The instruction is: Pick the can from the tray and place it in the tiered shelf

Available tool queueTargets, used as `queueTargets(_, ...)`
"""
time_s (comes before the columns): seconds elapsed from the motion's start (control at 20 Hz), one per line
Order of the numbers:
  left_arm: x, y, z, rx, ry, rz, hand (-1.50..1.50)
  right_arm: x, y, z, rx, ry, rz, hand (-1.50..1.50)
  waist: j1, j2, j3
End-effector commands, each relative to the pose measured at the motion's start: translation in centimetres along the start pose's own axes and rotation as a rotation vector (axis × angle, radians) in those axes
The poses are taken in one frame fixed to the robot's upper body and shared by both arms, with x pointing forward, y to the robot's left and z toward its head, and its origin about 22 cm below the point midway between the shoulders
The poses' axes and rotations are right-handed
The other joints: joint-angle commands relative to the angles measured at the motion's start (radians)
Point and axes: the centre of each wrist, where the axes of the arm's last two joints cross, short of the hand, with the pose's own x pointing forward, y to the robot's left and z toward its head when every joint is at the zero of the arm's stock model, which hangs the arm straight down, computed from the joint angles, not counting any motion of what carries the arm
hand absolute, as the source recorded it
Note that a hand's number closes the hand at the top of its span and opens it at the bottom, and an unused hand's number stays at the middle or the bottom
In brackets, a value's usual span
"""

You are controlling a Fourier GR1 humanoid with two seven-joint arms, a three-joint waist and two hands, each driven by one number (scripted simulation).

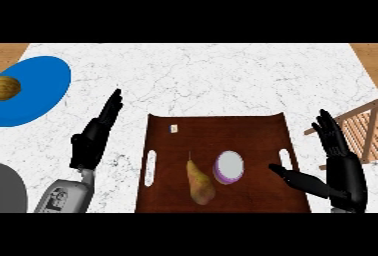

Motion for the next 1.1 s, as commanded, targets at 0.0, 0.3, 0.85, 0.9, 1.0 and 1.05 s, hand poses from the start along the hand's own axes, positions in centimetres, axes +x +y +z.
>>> queueTargets(0.0, -1.0, -0.9, -0.3, 0.002, -0.004, 0.007, 0.0, 3.9, 0.4, -0.3, 0.134, 0.01, 0.129, -1.5, -0.001, 0.001, -0.002)
queueTargets(0.3, -1.3, -1.1, 1.0, -0.005, -0.005, 0.003, 0.0, 10.4, 0.1, -0.5, 0.241, 0.082, 0.277, -1.5, 0.009, -0.002, -0.003)
queueTargets(0.85, 0.8, -1.4, -0.5, -0.029, -0.005, 0.009, 0.0, 17.0, 3.1, 0.5, 0.472, 0.246, 0.762, -1.5, 0.021, -0.001, -0.003)
queueTargets(0.9, -0.8, 0.8, -0.2, -0.006, 0.002, 0.006, 0.0, 18.4, 2.2, 0.6, 0.489, 0.239, 0.788, -1.5, 0.01, 0.0, -0.002)
queueTargets(1.0, 0.5, 0.3, -2.0, -0.012, 0.01, -0.003, 0.0, 19.6, 4.4, -0.2, 0.489, 0.257, 0.775, -1.5, 0.016, 0.003, -0.002)
queueTargets(1.05, 0.7, -0.1, -1.3, -0.024, -0.009, 0.007, 0.0, 19.9, 4.1, 1.8, 0.508, 0.242, 0.78, -1.5, 0.008, 0.0, -0.001)
